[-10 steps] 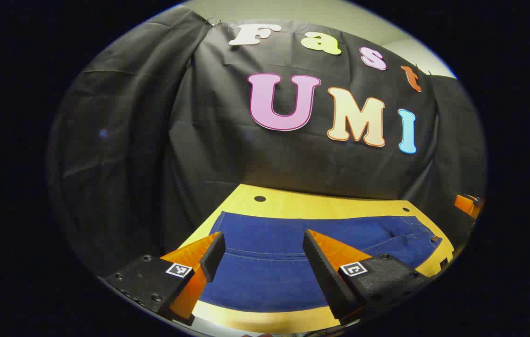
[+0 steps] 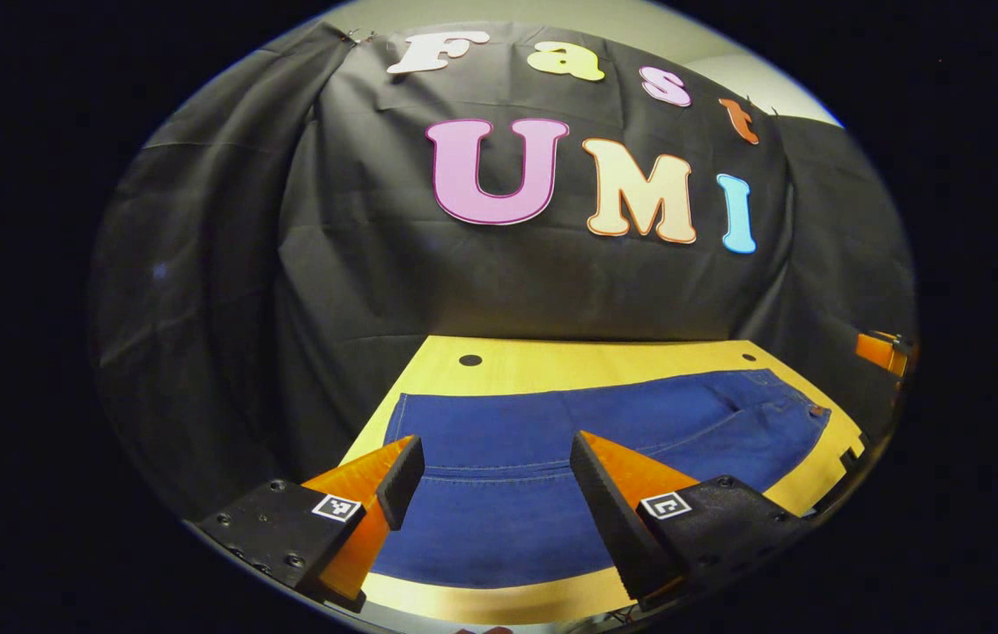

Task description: Grasp the waist and the cuffs of the jeans and fold them to make the two legs overlap; first hold the waist and fold one-third of the jeans toward the cuffs, then hold the cuffs and fold the remaining one-third in the same direction to finish folding.

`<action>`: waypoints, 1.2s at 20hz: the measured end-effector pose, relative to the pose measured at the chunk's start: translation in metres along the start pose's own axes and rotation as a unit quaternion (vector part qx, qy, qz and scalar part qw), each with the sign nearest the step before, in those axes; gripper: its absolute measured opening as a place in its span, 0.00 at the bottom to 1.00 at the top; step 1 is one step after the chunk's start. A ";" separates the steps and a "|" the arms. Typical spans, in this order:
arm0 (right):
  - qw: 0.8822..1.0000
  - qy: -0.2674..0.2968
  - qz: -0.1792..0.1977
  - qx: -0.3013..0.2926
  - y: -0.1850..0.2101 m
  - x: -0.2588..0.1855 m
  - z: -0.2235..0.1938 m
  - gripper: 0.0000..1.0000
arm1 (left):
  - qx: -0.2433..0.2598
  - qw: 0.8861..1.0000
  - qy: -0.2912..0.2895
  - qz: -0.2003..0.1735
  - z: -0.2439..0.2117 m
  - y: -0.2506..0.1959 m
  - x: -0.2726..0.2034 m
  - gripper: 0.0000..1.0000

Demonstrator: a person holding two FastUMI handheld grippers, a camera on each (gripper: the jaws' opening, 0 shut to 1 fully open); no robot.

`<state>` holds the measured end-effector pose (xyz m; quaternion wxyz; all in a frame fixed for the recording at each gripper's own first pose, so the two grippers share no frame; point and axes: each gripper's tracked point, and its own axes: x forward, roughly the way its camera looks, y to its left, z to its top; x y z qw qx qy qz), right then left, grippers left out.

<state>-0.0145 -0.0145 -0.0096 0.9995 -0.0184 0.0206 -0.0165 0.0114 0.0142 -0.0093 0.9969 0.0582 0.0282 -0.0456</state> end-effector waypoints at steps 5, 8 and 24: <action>1.000 0.011 -0.004 -0.012 -0.003 -0.007 -0.005 0.98 | 0.034 0.997 0.034 -0.060 -0.022 -0.003 -0.002 0.99; 1.000 0.024 -0.002 -0.020 -0.003 -0.014 -0.014 0.98 | 0.071 0.983 0.110 -0.130 -0.058 -0.010 -0.014 0.99; 0.995 0.079 0.021 -0.051 0.012 -0.029 -0.060 0.99 | 0.291 0.806 0.438 -0.273 -0.197 0.054 -0.047 0.95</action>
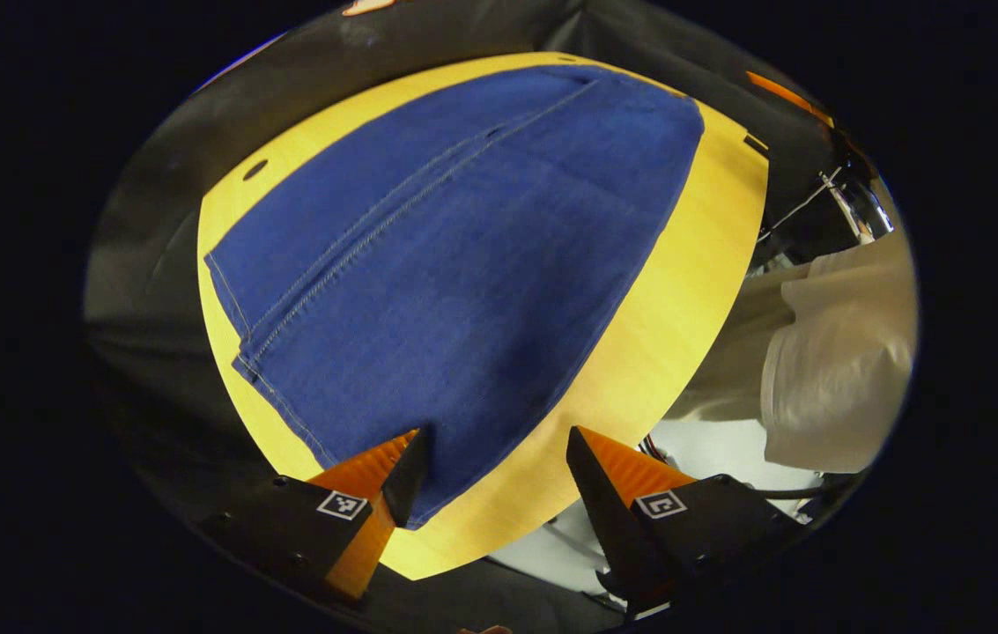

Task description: Grasp the waist and the cuffs of the jeans and fold them to make the two legs overlap; first hold the waist and fold one-third of the jeans toward the cuffs, then hold the cuffs and fold the remaining one-third in the same direction to finish folding.

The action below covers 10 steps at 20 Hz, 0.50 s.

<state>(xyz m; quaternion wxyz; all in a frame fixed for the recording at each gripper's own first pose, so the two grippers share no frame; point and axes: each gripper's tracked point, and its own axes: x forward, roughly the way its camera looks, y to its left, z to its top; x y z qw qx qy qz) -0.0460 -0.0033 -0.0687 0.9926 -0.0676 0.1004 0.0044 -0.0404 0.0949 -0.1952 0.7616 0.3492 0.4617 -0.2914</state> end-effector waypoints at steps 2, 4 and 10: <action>1.000 0.007 -0.002 0.007 -0.002 0.001 -0.005 0.99 | 0.019 1.000 0.017 -0.001 -0.004 0.002 -0.001 0.94; 1.000 0.011 -0.003 0.017 -0.004 0.003 -0.007 0.99 | 0.037 0.999 0.036 0.005 -0.012 0.009 0.001 0.94; 1.000 0.016 -0.010 0.013 -0.013 0.007 -0.007 0.99 | 0.070 0.995 0.075 0.001 -0.019 0.011 0.011 0.93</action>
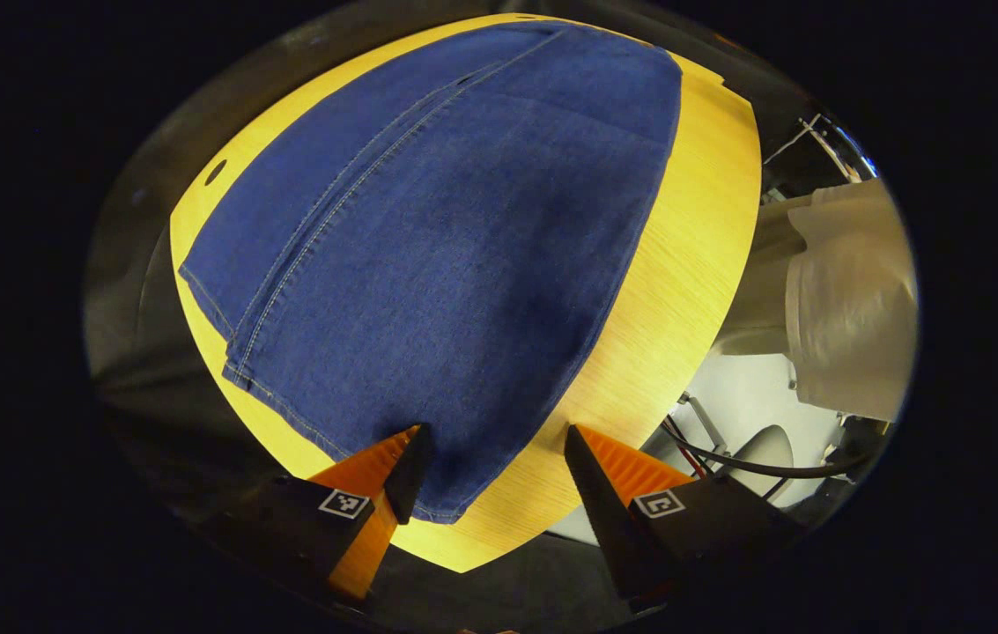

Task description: Grasp the waist and the cuffs of the jeans and fold them to make the two legs overlap; first hold the waist and fold one-third of the jeans toward the cuffs, then hold the cuffs and fold the remaining one-third in the same direction to finish folding.

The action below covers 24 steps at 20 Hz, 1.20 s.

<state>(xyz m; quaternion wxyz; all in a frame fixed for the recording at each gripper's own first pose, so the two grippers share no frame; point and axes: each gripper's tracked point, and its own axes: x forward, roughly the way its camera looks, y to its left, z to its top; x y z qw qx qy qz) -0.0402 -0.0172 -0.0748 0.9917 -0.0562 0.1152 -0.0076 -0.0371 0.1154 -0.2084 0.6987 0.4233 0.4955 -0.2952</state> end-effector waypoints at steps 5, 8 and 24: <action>1.000 0.009 0.013 -0.005 0.009 0.001 -0.005 0.99 | 0.017 0.999 0.038 -0.016 0.001 -0.003 0.001 0.93; 1.000 0.006 0.019 -0.009 0.014 -0.003 -0.006 0.99 | 0.016 0.999 0.039 -0.019 0.002 -0.001 0.003 0.94; 0.998 -0.004 0.050 -0.029 0.007 0.010 0.000 0.99 | 0.011 0.998 0.065 0.002 0.005 0.020 -0.002 0.00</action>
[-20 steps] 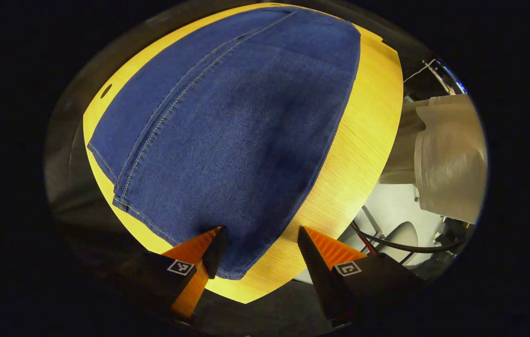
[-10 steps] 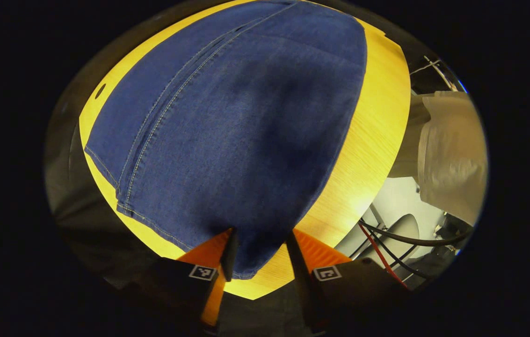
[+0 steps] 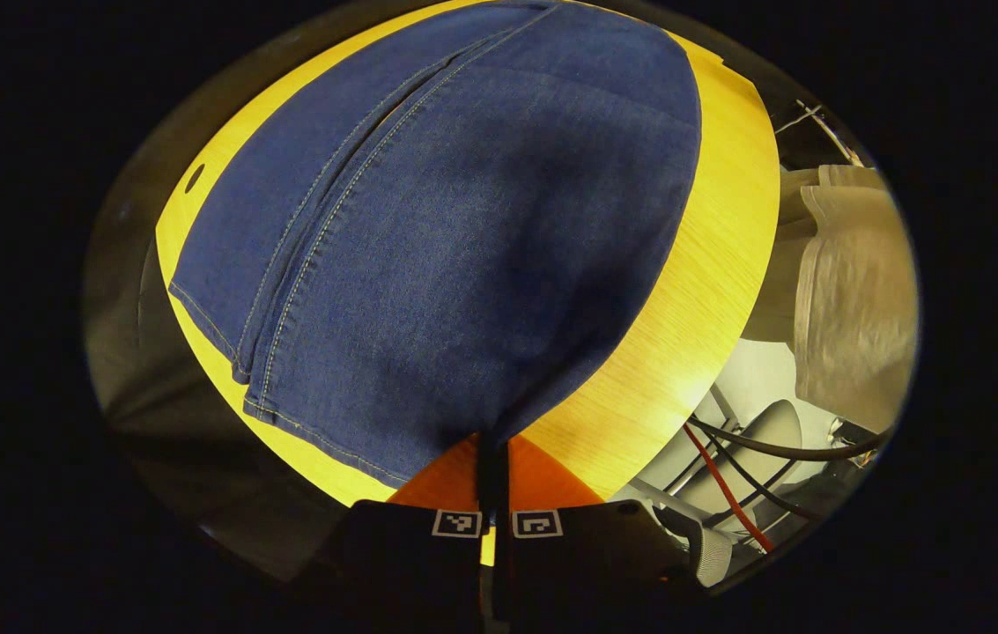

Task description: Grasp the waist and the cuffs of the jeans and fold them to make the two legs overlap; first hold the waist and fold one-third of the jeans toward the cuffs, then hold the cuffs and fold the remaining one-third in the same direction to finish folding.

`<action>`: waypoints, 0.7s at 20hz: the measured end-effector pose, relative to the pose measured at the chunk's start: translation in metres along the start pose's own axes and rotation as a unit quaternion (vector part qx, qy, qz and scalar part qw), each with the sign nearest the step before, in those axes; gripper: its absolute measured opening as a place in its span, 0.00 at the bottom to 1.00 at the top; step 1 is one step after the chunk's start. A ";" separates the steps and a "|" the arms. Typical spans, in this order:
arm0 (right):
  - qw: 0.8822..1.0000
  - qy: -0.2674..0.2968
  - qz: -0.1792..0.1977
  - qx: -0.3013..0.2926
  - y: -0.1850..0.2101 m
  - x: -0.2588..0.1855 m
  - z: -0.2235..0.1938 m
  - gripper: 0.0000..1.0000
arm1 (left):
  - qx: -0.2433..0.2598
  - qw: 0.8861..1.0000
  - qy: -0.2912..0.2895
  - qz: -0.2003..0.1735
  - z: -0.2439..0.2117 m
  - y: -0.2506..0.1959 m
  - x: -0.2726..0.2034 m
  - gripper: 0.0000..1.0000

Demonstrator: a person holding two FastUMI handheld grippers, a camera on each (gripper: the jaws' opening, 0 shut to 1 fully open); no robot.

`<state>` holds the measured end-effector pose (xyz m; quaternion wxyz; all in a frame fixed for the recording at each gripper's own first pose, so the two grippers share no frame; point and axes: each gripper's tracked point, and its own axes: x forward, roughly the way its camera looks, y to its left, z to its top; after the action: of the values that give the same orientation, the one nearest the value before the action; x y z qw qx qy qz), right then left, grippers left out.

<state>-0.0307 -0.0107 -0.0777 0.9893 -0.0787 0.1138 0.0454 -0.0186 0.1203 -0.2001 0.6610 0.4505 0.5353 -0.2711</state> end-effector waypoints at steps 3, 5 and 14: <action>0.996 0.048 0.030 -0.067 -0.035 0.022 -0.025 0.99 | -0.014 1.000 0.007 0.006 -0.001 0.000 -0.002 0.00; 0.985 0.103 0.051 -0.130 -0.064 0.037 -0.050 0.99 | -0.020 1.000 0.011 0.007 0.000 0.000 -0.002 0.00; 0.842 0.318 0.188 -0.393 -0.168 0.080 -0.154 0.99 | -0.036 0.998 0.049 0.011 0.002 0.000 -0.001 0.00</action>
<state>0.0311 -0.1953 -0.2201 0.7572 -0.4482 0.4075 0.2442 -0.0185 0.1186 -0.1991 0.6526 0.4452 0.5717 -0.2215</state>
